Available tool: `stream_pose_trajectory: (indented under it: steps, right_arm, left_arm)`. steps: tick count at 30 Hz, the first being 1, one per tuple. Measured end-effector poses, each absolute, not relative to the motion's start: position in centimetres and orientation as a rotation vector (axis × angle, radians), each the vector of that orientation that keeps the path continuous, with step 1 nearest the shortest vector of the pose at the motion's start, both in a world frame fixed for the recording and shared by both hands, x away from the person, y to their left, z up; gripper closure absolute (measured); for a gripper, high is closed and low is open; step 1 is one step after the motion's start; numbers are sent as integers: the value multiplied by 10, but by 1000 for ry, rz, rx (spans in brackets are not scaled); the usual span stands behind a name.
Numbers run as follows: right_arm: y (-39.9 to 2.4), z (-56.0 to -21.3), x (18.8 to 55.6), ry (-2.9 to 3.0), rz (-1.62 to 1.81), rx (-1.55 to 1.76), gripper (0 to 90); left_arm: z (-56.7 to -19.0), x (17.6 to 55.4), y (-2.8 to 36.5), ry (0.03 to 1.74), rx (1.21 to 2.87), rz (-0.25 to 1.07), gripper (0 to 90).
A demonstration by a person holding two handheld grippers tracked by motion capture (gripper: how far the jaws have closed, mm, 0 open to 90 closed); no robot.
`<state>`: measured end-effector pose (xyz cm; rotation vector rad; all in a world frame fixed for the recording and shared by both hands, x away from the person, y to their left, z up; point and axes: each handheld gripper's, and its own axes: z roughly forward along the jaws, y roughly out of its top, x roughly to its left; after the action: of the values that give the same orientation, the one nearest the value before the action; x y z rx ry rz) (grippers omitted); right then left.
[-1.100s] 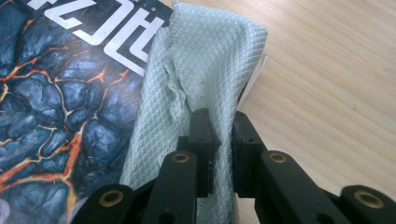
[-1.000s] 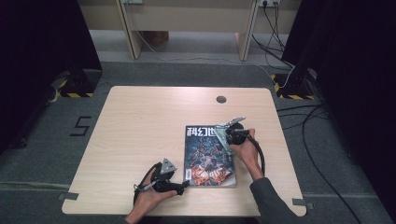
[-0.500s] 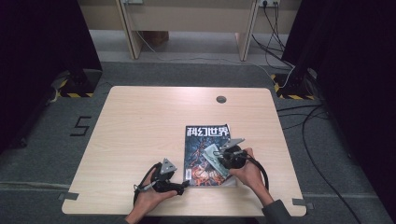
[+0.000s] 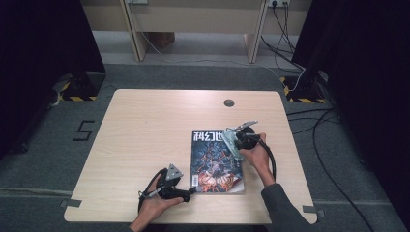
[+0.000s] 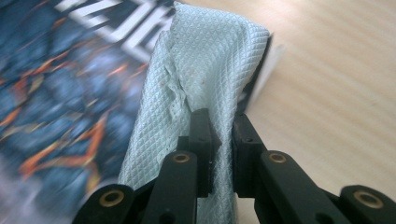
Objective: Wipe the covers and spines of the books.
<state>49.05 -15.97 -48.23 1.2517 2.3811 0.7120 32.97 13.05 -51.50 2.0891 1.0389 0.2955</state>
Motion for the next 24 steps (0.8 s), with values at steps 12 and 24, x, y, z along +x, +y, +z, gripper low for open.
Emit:
stream_pose_trajectory:
  steps: [12,24]
  right_arm:
    - [-148,-481,517,2317,615,1300,830]
    - [-89,-485,490,2467,756,1103,831]
  left_arm:
    - [-515,330,131,1036,2088,295,176]
    - [-515,330,131,1034,2092,296,176]
